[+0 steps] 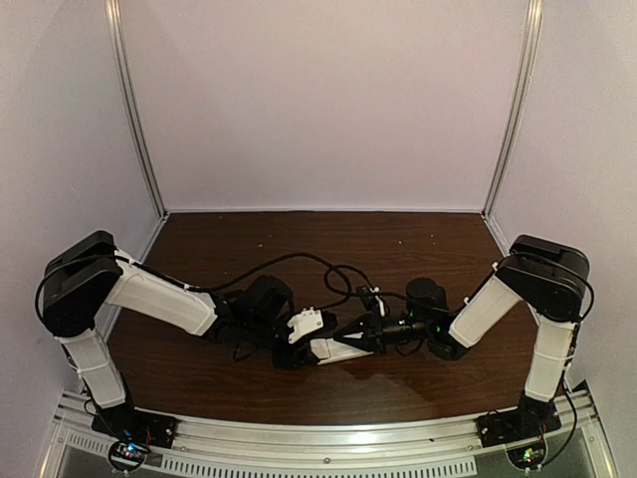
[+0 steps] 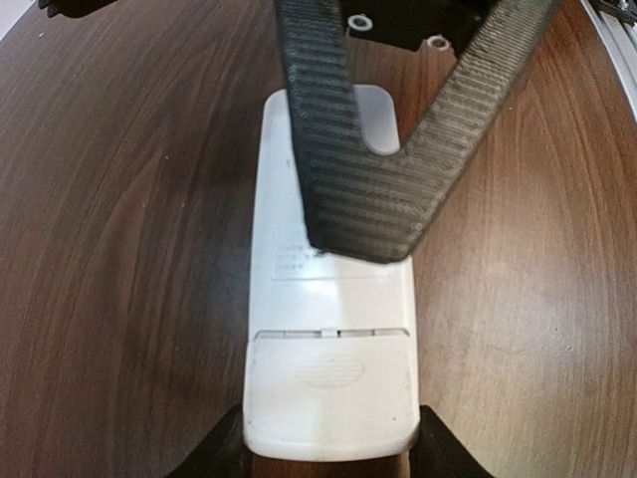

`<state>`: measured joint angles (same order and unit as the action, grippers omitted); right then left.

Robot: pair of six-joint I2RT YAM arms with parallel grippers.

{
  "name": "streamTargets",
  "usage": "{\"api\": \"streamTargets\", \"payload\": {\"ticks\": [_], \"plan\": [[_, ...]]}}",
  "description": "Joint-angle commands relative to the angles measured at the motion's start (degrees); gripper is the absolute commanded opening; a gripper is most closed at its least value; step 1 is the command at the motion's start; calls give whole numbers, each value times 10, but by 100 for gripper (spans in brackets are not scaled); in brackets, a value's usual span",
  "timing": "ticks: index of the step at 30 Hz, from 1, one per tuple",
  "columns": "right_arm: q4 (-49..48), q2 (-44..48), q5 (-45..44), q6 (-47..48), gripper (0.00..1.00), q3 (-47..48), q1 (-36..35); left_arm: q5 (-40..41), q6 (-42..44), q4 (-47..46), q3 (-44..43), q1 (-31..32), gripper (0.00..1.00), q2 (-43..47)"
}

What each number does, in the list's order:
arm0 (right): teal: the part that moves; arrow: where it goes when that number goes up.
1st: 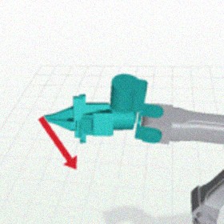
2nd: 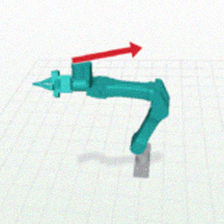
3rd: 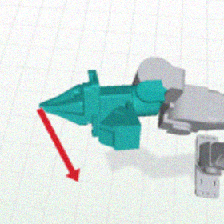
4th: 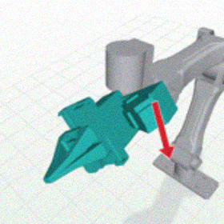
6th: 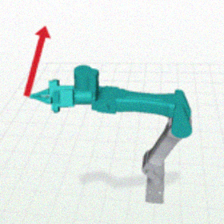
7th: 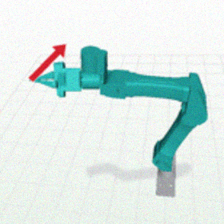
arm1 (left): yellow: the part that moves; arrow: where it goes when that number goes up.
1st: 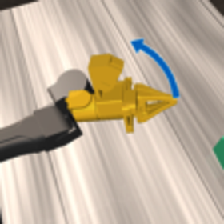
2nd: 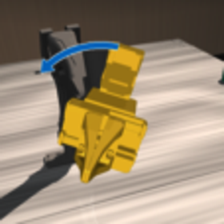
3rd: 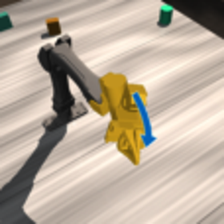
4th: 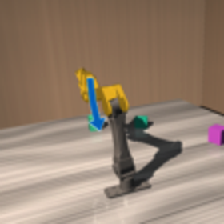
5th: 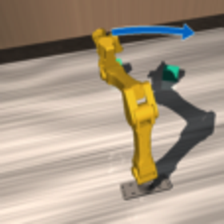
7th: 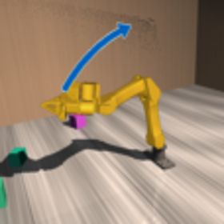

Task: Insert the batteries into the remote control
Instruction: Hold the remote control without the battery cover at the center of the board.

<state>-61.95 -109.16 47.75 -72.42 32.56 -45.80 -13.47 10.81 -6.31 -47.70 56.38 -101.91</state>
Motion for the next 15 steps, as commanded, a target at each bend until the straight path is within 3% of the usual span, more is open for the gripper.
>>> {"api": "streamTargets", "payload": {"ticks": [1, 15], "plan": [[-3, -14, 1, 5, 0, 14, -9, 20, -21, -3, -1, 4, 40, -6], [17, -29, 3, 15, 0, 28, -14, 33, -1, 26, -4, 7, 42, -23]]}}
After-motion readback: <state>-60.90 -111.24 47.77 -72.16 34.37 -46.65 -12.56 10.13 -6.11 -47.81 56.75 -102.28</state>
